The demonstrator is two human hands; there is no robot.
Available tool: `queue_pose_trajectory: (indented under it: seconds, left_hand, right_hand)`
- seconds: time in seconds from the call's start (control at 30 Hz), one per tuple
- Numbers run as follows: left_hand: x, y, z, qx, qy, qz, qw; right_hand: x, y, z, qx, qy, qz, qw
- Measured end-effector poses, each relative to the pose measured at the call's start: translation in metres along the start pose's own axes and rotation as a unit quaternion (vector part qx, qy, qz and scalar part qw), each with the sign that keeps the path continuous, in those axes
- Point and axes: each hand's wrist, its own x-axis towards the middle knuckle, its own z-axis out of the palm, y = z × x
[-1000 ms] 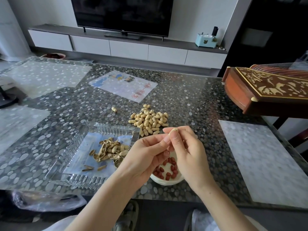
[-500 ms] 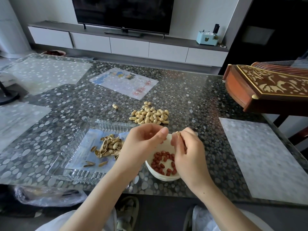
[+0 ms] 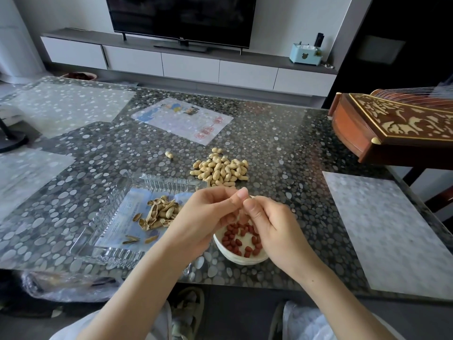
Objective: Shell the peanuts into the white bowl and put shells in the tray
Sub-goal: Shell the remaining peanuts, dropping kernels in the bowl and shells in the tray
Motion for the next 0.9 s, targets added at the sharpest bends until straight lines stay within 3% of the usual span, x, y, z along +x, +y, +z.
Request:
queue_pose_trajectory:
  seconds: [0.1,0.37,0.67,0.8,0.9]
  left_hand:
    - [0.001,-0.001,0.000,-0.008,0.015,-0.012,1.000]
    - [-0.003,0.001,-0.001,-0.023,0.088,-0.019,0.996]
    - [-0.007,0.002,-0.012,0.100,0.160,0.022,0.982]
    - [-0.004,-0.004,-0.007,0.150,0.166,0.028,0.974]
    - [-0.001,-0.009,0.002,0.250,0.189,0.052,0.948]
  right_hand:
    - [-0.002,0.002,0.000,0.003,0.007,-0.008,1.000]
    - [0.010,-0.002,0.005,0.046,-0.002,0.095,0.994]
    - [0.029,0.000,0.022,0.176,-0.025,0.276,0.945]
    - [0.028,0.005,0.009,0.200,-0.045,0.311,0.928]
    - [0.023,0.008,0.000,0.164,-0.026,0.324,0.931]
